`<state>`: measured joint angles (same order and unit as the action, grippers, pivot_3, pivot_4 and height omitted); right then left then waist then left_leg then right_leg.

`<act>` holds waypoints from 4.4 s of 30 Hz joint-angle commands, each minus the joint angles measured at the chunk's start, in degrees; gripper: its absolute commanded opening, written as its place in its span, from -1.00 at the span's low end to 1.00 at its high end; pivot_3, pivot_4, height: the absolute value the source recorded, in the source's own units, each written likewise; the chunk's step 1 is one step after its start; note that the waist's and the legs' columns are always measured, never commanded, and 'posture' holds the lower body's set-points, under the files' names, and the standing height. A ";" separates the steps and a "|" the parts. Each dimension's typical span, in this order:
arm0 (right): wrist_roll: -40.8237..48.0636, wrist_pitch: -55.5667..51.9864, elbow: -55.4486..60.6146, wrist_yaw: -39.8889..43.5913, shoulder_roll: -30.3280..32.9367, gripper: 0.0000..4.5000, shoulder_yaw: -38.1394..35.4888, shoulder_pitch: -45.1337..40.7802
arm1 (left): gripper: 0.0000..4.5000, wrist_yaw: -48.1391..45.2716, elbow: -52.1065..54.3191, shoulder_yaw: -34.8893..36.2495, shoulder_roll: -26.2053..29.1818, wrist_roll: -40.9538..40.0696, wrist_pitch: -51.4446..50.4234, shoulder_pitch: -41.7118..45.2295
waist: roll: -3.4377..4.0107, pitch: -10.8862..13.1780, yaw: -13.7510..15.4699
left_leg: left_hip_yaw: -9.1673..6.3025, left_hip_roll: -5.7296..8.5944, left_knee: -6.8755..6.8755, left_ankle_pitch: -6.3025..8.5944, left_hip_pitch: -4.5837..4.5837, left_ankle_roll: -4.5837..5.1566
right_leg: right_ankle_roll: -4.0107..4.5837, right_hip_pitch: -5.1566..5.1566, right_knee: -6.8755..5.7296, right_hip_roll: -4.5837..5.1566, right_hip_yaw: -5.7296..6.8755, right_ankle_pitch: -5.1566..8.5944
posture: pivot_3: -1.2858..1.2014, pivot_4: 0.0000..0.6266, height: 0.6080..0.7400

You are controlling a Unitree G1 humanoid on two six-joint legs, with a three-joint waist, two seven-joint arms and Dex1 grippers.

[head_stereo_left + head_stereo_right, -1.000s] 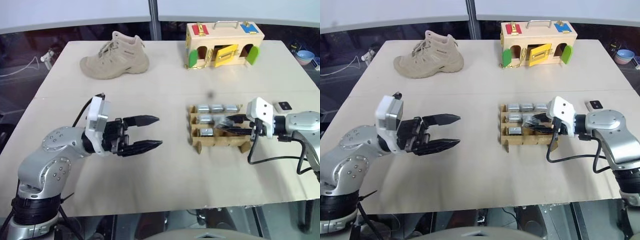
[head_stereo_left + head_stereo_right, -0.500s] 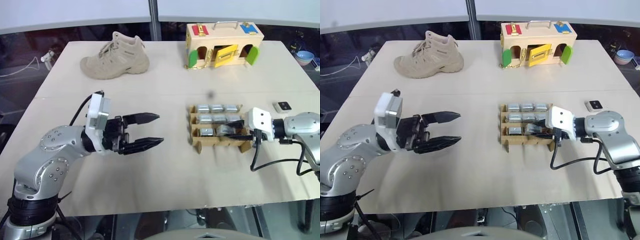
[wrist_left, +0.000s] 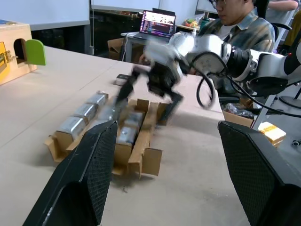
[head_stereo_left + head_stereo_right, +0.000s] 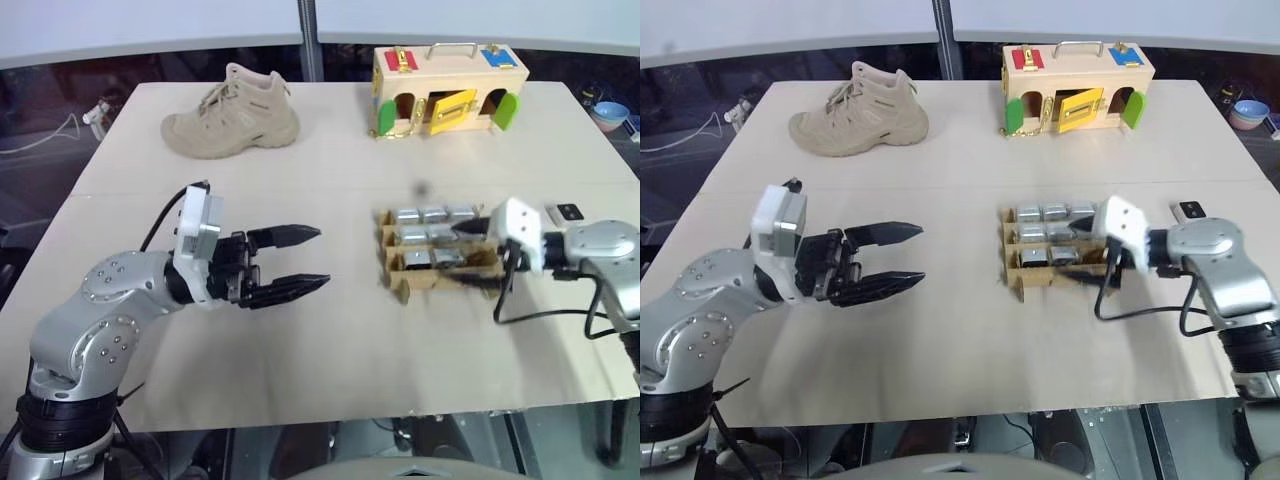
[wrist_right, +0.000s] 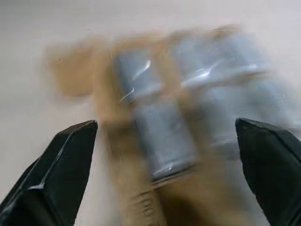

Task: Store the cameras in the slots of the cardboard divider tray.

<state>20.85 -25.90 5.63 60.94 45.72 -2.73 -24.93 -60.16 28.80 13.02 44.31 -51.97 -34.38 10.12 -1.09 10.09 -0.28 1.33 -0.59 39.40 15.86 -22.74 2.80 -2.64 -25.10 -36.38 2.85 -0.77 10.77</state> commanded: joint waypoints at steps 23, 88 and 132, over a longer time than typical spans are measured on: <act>-16.02 -13.01 -58.64 -43.78 -5.20 0.97 -6.98 -31.09 | 0.57 4.31 3.14 -2.62 -5.18 1.90 4.66 -0.63 | -0.04 -0.03 -0.89 | 0.21 0.18 -0.11 0.00 -0.05 0.01 | 0.00 -0.07 0.13 -0.06 -0.21 -0.02 | 0.03 -0.52 1.00; -12.76 -16.81 35.36 -15.49 -3.64 0.97 5.46 -3.87 | -0.68 33.77 -27.85 -8.36 -20.69 -17.94 -36.25 38.95 | -0.14 0.04 0.23 | -0.14 0.26 0.01 -0.18 -0.10 -0.31 | -0.02 -0.06 -0.08 0.09 0.08 0.00 | 0.03 -0.52 1.00; 13.42 5.67 6.91 19.23 16.40 0.97 -35.12 24.85 | -0.68 3.49 -63.85 -41.40 -48.45 46.92 3.33 54.27 | -0.02 0.05 0.96 | -0.09 0.27 0.02 0.11 -0.02 0.19 | -0.13 0.28 0.48 -0.03 0.03 -0.01 | 0.03 -0.52 1.00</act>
<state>33.71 -21.46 11.95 79.63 61.78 -34.82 -0.30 -55.90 -36.50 -27.16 -3.74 -6.42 -30.93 64.23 -1.11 10.14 0.68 1.23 -0.33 39.42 15.98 -22.76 2.99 -2.77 -24.83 -35.90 2.82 -0.73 10.76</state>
